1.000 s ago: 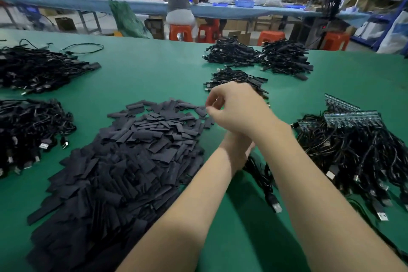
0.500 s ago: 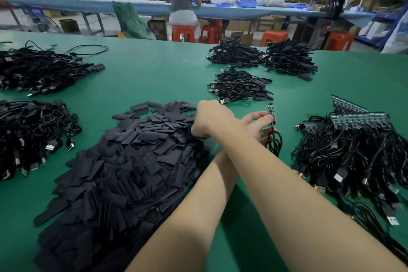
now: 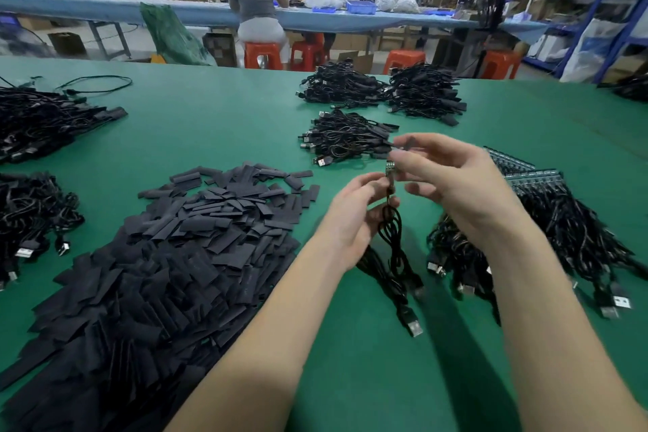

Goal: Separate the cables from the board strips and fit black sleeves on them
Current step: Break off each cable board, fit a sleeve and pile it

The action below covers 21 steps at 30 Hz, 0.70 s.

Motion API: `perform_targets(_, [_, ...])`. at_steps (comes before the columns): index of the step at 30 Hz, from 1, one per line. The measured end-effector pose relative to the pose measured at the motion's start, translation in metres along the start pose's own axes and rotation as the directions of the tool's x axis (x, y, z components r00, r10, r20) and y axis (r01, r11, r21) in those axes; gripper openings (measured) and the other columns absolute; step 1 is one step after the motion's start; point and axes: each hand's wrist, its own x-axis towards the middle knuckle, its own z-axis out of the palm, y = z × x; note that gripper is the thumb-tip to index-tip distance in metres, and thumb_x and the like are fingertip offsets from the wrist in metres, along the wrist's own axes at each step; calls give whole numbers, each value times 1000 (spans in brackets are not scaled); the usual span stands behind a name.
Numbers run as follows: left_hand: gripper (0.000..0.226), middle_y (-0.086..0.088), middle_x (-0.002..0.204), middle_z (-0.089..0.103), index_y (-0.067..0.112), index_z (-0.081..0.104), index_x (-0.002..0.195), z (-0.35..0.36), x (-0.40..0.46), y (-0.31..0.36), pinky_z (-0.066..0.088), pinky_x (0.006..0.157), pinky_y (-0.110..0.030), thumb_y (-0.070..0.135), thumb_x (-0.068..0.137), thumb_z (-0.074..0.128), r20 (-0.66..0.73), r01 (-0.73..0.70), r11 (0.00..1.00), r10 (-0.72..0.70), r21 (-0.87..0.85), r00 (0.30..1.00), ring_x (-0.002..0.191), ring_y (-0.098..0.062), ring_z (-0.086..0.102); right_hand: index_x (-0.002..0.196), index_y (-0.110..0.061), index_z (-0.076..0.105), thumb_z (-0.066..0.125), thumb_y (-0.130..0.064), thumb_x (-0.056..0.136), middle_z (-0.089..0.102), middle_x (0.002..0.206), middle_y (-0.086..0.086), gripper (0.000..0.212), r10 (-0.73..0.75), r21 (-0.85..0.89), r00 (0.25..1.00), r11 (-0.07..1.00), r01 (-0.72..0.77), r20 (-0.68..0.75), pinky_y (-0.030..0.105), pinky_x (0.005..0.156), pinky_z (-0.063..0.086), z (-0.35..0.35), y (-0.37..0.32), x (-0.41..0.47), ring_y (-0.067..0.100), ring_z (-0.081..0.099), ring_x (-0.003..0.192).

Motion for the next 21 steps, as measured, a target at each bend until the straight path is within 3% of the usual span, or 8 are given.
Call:
perform_targets(3, [6, 4, 80, 67, 20, 65, 98, -2, 2, -1, 45, 59, -22, 16, 98, 61, 20, 36, 998, -37, 44, 999, 62, -8, 65, 97, -13, 76, 81, -12, 78, 76, 88, 7, 19, 43, 209, 994, 978, -21, -104, 19, 70, 55, -24, 11, -7, 17, 71, 78])
perform_targets(7, [6, 4, 72, 68, 15, 67, 101, -4, 5, 4, 50, 60, -23, 14, 95, 64, 76, 54, 995, -60, 79, 995, 61, -10, 63, 95, -14, 76, 83, -14, 72, 77, 90, 9, 24, 27, 337, 983, 941, 36, -181, 18, 73, 55, -31, 21, -12, 16, 73, 82])
perform_targets(12, [5, 1, 73, 66, 13, 69, 96, -2, -1, 12, 53, 61, -21, 13, 92, 67, 180, 64, 986, -92, 157, 979, 63, -10, 61, 91, -14, 77, 82, -14, 70, 78, 94, 13, 21, -27, 374, 984, 923, 92, -174, 20, 76, 56, -25, 23, -12, 16, 74, 85])
perform_targets(21, [8, 0, 70, 65, 8, 69, 99, -1, -5, 16, 54, 62, -21, 8, 93, 64, 213, 57, 982, -96, 182, 972, 62, -10, 60, 87, -13, 78, 82, -13, 69, 78, 96, 16, 19, -58, 345, 988, 933, 104, -141, 24, 80, 58, -25, 25, -11, 20, 75, 88])
